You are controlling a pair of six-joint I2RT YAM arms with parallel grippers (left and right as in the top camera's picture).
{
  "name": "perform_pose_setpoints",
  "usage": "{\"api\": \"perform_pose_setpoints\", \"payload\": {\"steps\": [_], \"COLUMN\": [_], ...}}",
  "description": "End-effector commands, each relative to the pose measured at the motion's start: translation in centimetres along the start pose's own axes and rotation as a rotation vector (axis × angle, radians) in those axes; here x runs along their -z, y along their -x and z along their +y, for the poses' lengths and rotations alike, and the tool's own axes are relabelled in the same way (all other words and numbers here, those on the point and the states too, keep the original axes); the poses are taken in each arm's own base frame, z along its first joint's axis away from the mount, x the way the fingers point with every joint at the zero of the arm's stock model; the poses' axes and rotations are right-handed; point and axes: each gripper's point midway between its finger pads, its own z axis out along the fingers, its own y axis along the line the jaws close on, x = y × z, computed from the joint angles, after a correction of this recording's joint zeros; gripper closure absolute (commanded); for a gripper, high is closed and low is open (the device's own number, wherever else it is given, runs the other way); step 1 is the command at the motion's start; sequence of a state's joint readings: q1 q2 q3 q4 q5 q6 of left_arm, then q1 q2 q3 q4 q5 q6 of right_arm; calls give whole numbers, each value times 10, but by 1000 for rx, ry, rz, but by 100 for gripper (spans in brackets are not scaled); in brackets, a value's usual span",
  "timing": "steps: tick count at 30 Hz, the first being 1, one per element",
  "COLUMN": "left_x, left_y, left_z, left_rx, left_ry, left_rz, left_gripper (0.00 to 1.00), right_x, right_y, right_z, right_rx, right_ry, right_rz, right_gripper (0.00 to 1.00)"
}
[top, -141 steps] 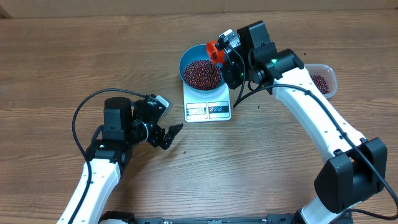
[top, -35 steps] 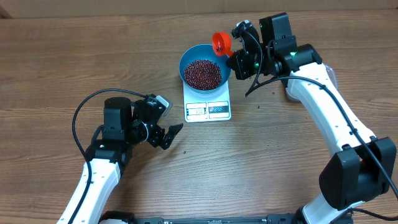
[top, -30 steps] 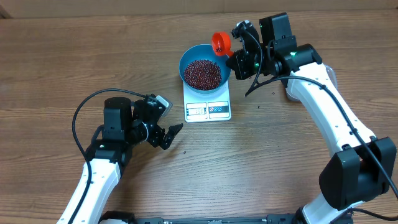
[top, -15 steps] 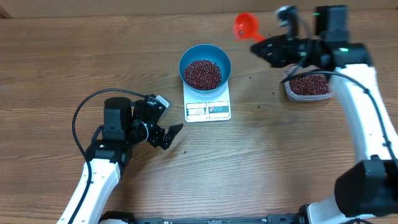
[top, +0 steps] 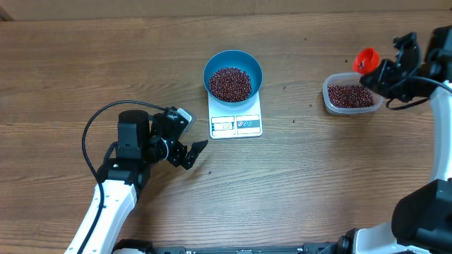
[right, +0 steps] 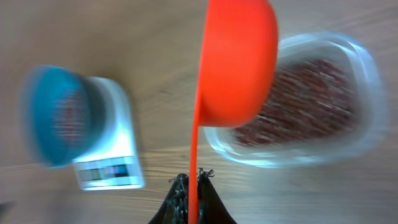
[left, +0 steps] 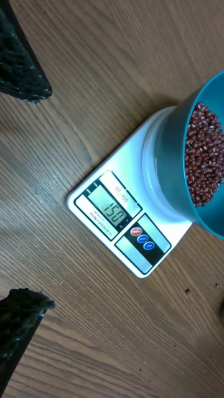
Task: Scoop item into bowl and weigh 150g on scale
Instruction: 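Move the scoop back over the bean tub with the right gripper, then lower the red scoop into the tub and open the right gripper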
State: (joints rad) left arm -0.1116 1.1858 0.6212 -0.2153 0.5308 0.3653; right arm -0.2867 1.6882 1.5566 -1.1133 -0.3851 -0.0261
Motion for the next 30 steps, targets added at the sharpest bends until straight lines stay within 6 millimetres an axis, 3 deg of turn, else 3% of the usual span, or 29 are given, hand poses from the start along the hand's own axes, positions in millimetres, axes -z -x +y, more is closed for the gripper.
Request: {"api": "perform_pose_setpoints", "payload": {"steps": [1,6,11,17,22,26,30], "left_x": [-1,-1,-1,-1,-1,-1,-1], "left_y": [2,2,2,2,2,2,2], "left_z": [-3,-3,-3,-3,-3,-3,-3], "left_rx": [5,5,5,5,5,5,5], "left_ry": [-13,-13,-13,-13,-13,-13,-13], "left_rz": [-4,-4,-4,-4,-4,-4,-4], "left_gripper": [0,0,0,1,0,1,0], "right_x": [-15,-28,-8,3,-1,-41,-58], "right_y": [-15,-23,-23,-21,-28,-43,-40], "right_z": [-35,-43,-41,-22,-23,-7,3], "right_rx": [32,139,258,390,255,-16,-177], "right_ry": [-324,-542,-852,-997,-958,-558,-272], "right_rz": [53,104,78,45,18,86,110], "right_gripper": [96,96,96,96,96,96,96]}}
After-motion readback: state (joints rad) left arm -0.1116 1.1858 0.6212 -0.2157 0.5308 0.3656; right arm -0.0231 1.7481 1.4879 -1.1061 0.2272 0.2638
